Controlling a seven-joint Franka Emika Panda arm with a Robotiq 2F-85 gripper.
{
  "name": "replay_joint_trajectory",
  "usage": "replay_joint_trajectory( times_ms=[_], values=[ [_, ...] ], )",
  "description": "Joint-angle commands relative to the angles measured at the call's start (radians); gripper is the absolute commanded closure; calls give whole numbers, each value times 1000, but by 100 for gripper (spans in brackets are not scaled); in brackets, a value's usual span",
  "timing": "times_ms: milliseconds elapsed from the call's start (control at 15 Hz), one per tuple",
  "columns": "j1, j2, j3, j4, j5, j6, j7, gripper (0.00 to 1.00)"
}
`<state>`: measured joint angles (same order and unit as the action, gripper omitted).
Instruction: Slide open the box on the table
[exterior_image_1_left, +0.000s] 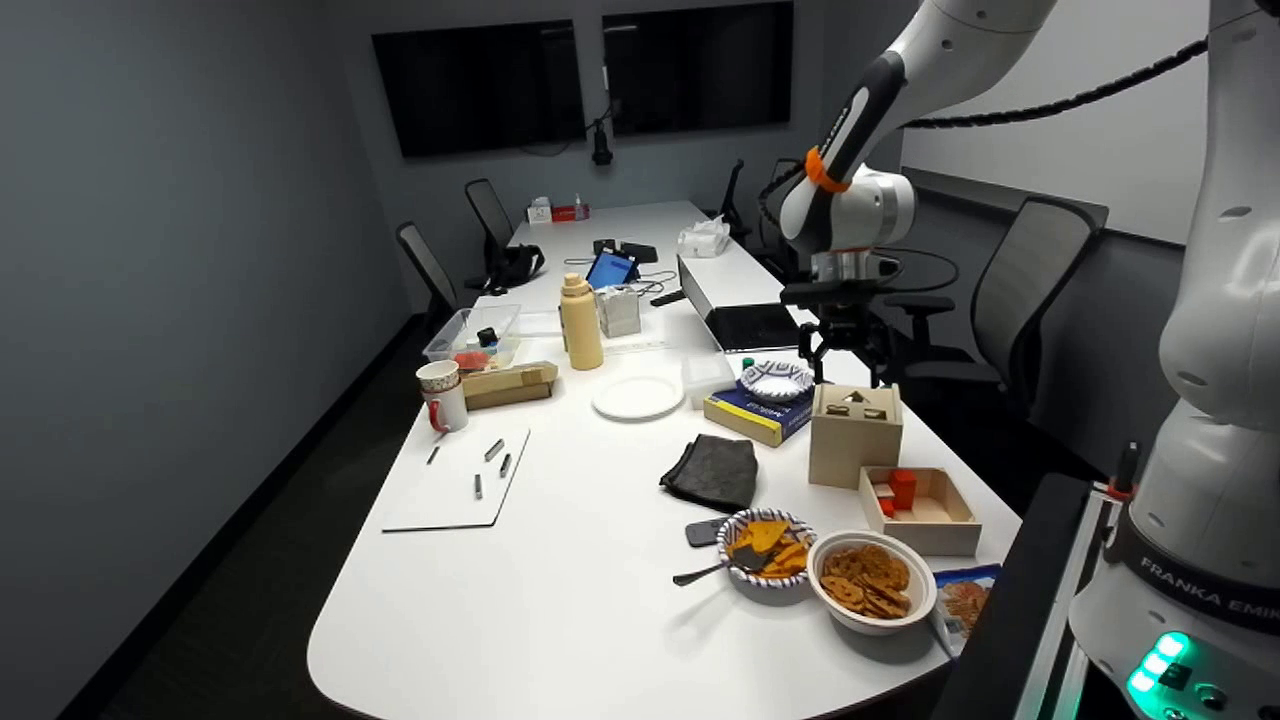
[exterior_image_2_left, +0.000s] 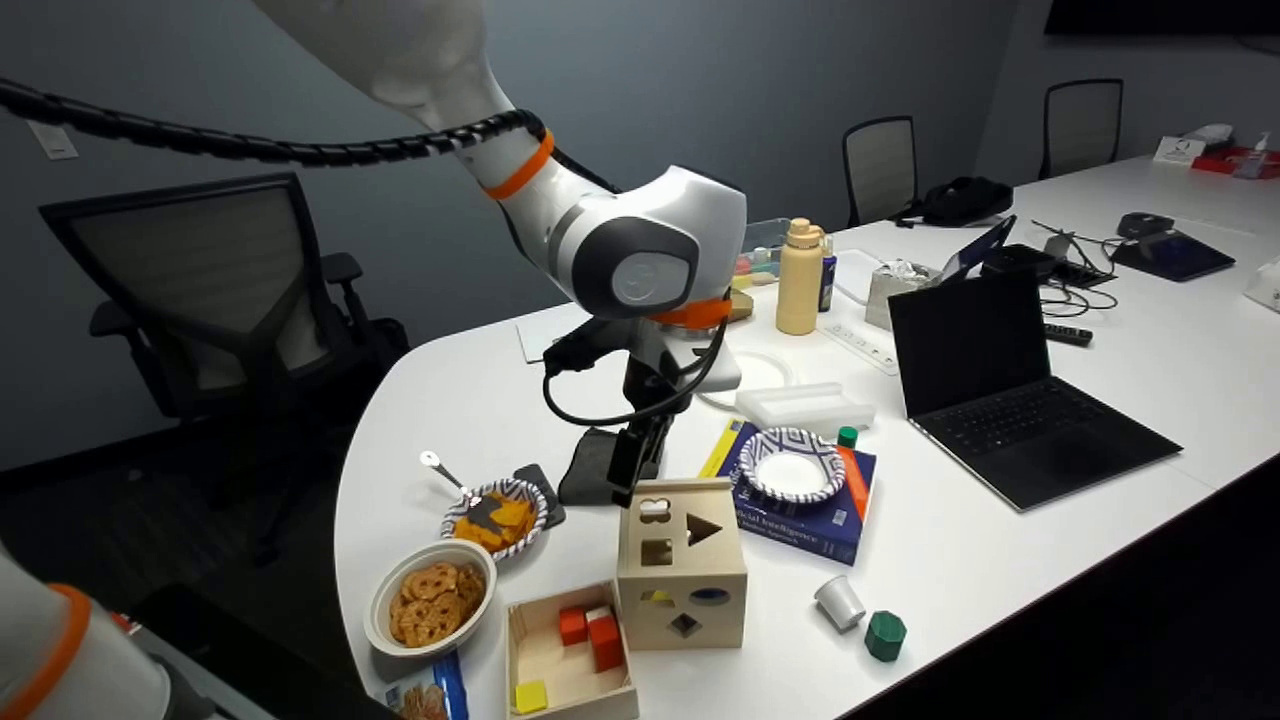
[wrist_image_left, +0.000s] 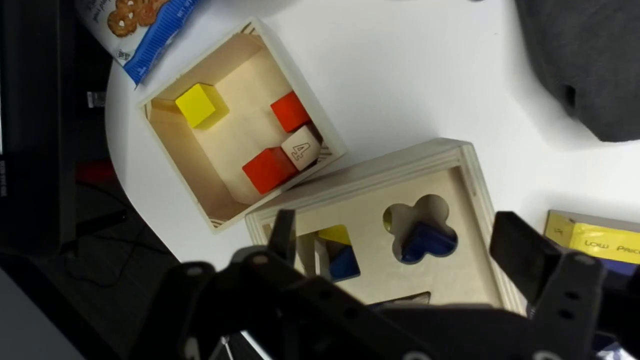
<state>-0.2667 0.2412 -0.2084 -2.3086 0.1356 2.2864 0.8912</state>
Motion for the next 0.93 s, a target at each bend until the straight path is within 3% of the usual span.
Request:
replay_joint_trajectory(
  times_ms=[0, 867],
  values=[
    [21, 37, -31, 36, 20, -34, 2, 0],
    [15, 100, -55, -5, 102, 9, -20, 0]
  ],
)
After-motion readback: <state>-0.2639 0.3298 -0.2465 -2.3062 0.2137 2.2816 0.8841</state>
